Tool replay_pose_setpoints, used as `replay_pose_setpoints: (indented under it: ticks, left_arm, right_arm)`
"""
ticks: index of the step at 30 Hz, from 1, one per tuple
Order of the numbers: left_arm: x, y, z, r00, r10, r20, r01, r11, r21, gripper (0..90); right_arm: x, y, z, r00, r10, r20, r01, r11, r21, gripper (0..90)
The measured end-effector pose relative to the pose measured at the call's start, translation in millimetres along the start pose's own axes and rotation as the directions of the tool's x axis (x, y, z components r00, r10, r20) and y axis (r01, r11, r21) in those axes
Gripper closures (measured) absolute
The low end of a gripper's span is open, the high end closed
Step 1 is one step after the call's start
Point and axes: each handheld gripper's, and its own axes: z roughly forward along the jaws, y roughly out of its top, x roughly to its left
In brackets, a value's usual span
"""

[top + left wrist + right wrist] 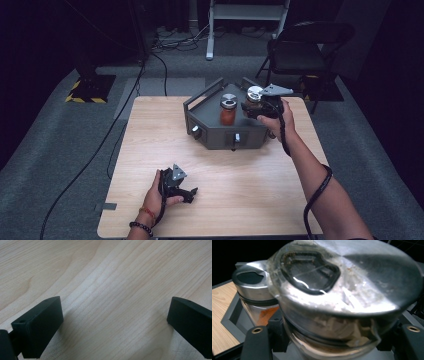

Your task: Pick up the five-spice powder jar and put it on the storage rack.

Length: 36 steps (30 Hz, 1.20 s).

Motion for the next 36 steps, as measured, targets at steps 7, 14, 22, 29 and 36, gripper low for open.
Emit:
replay_pose_setpoints:
  ticks: [7,14,22,29,36]
  left_arm:
    - [0.0,0.0,0.0,1.0,0.0,0.0,0.0,1.0,0.0,0.3]
    - [0.0,-0.1,-0.4,1.0,0.005,0.001,-0.005,1.0,0.001,0.3]
    - [0.0,-0.1,-0.5,1.0,0.004,0.001,-0.004,1.0,0.001,0.3]
    - [0.0,-0.1,-0.5,1.0,0.005,0.001,-0.005,1.0,0.001,0.3]
    - [0.2,-0.1,-0.5,1.0,0.005,0.001,-0.005,1.0,0.001,0.3]
  right_arm:
    - [-0.1,-4.4,6.2,1.0,0.006,-0.003,-0.005,0.9998,0.018,30.8]
    - [-0.1,-8.5,11.1,1.0,0.005,-0.004,-0.004,0.9994,0.035,30.8]
    - [0.2,-14.0,15.9,0.9998,0.02,0.0,-0.02,0.9989,0.043,30.7]
    - [0.8,-17.7,19.9,0.9996,0.029,0.0,-0.029,0.9981,0.054,30.7]
    - [-0.2,-21.3,20.3,0.9992,0.041,-0.001,-0.041,0.9982,0.044,30.7]
